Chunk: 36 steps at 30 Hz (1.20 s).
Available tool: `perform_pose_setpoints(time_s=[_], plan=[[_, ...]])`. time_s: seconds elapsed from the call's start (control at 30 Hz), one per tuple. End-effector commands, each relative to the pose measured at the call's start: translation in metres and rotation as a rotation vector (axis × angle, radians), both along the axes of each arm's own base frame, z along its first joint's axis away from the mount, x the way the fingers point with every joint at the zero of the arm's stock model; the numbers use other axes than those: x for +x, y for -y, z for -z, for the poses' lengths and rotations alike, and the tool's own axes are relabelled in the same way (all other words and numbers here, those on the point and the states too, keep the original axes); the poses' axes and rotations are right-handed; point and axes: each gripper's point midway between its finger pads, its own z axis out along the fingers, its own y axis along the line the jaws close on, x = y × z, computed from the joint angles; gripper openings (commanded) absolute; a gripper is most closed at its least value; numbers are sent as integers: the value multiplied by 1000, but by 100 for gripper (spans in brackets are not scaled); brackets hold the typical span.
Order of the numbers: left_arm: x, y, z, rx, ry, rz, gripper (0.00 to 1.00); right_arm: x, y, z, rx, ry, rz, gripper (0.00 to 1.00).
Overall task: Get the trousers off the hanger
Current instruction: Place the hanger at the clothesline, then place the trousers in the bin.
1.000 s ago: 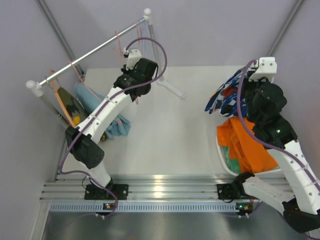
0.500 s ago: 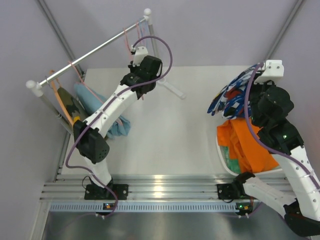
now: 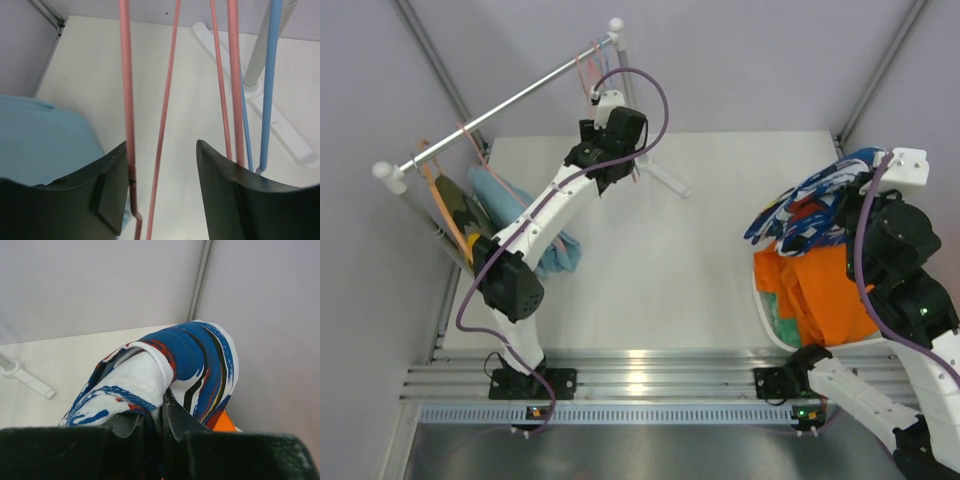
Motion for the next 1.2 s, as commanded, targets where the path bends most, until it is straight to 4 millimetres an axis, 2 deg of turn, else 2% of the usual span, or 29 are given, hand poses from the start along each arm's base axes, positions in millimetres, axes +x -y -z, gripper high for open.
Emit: perform_pose_setpoints(time_s=[0.0,0.1,0.2,0.23,0.33,0.5,0.67,0.87,1.17], plan=[[-12,0,-53,-92,90,50,62,-29,22,-39,114,152,57,0],[-21,0,-63,-100,93,73,69,-42,34,-50,112,192,88,0],[-32,0,-70,-92,73,115,82,-55,49,-69,68,218,144,0],[-35,1,-70,-84,61,127,98,-64,58,-83,39,234,166,0],[-48,-5,-70,-58,26,139,98,-82,73,-102,7,248,216,0],[-68,-10,-79,-91,30,171,98,-112,94,-108,-5,267,262,0],[-83,-6,-94,-158,62,235,98,-124,102,-86,-96,146,264,0],[-89,-5,-89,-177,49,251,98,-132,106,-48,-179,-30,262,0],[-93,-3,-86,-192,38,265,98,-144,104,-11,-224,-120,178,0]])
